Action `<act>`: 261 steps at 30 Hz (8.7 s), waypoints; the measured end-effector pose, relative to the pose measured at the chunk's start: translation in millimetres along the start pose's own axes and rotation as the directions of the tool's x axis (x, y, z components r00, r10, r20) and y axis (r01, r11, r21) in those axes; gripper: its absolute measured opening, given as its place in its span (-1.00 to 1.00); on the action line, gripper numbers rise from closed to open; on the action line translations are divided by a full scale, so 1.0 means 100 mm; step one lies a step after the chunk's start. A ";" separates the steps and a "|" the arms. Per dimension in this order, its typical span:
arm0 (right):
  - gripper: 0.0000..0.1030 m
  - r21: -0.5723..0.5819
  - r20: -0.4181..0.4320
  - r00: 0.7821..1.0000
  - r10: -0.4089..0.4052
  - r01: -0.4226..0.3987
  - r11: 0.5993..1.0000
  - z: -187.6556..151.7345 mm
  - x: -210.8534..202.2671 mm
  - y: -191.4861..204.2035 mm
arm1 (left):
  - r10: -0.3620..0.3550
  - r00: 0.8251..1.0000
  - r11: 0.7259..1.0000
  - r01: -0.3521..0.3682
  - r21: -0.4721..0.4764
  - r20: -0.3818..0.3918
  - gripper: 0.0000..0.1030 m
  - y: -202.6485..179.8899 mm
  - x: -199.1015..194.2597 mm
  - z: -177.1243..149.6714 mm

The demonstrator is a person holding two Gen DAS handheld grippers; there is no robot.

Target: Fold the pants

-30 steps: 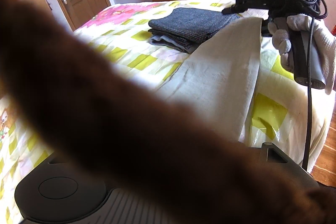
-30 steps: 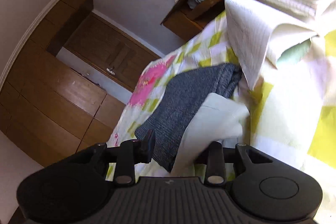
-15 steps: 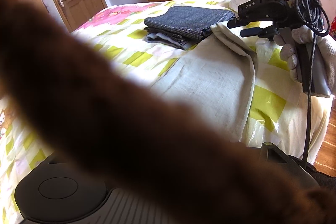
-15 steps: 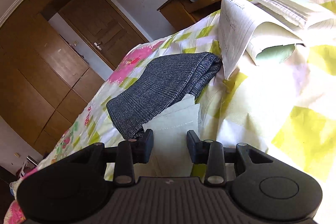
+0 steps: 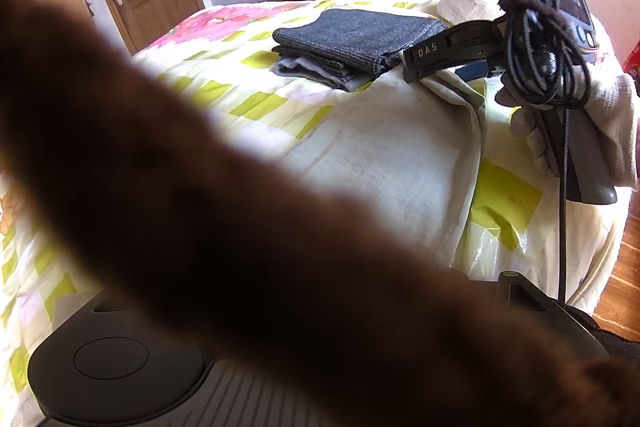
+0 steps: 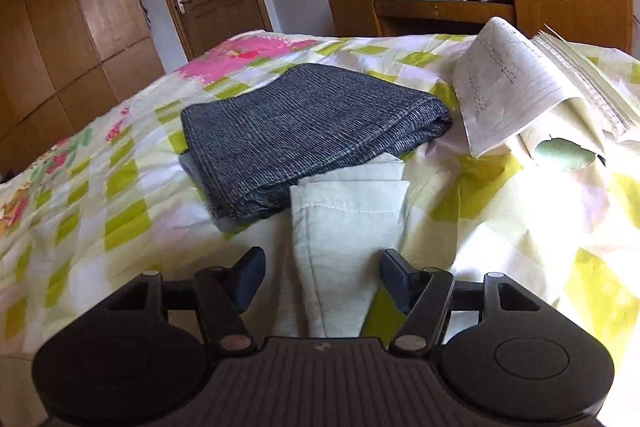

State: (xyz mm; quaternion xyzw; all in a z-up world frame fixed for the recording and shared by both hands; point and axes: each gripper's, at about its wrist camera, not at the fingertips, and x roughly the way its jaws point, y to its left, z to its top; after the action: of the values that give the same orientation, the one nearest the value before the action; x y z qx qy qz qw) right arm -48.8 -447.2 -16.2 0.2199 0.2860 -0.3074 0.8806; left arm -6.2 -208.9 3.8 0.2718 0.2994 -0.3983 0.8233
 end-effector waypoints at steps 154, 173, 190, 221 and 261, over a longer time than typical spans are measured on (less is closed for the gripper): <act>-0.34 -0.184 -0.276 0.766 0.580 -0.635 0.750 -0.39 -0.72 1.50 | 0.281 0.956 0.849 -0.291 -0.441 -0.088 0.63 1.37 -0.40 -0.76; -0.18 -0.032 -0.299 0.769 0.565 -0.600 0.799 -0.35 -0.48 1.25 | 0.340 0.905 0.736 -0.425 -0.527 -0.254 0.80 1.47 -0.59 -1.38; -0.09 0.048 -0.472 0.613 0.634 -0.700 0.712 -0.52 0.15 1.33 | 0.415 0.889 0.730 -0.453 -0.512 -0.195 0.84 1.27 -0.79 -1.23; -0.55 -0.173 -0.434 0.536 0.724 -0.839 0.517 -0.23 -1.23 2.78 | 0.379 0.914 0.758 -0.397 -0.517 -0.144 0.86 1.42 -1.21 -1.46; -0.42 -0.379 -0.736 0.505 0.451 -0.859 0.344 -1.51 -1.56 4.06 | 0.295 0.954 0.703 -0.182 -0.688 0.048 0.87 1.48 -1.76 -1.90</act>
State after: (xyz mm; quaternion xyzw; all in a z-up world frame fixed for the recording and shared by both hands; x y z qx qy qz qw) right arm 65.7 -7.5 57.7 0.0312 0.4803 0.3019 0.8229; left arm -26.6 87.8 31.7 -0.0411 0.3208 -0.1718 0.9305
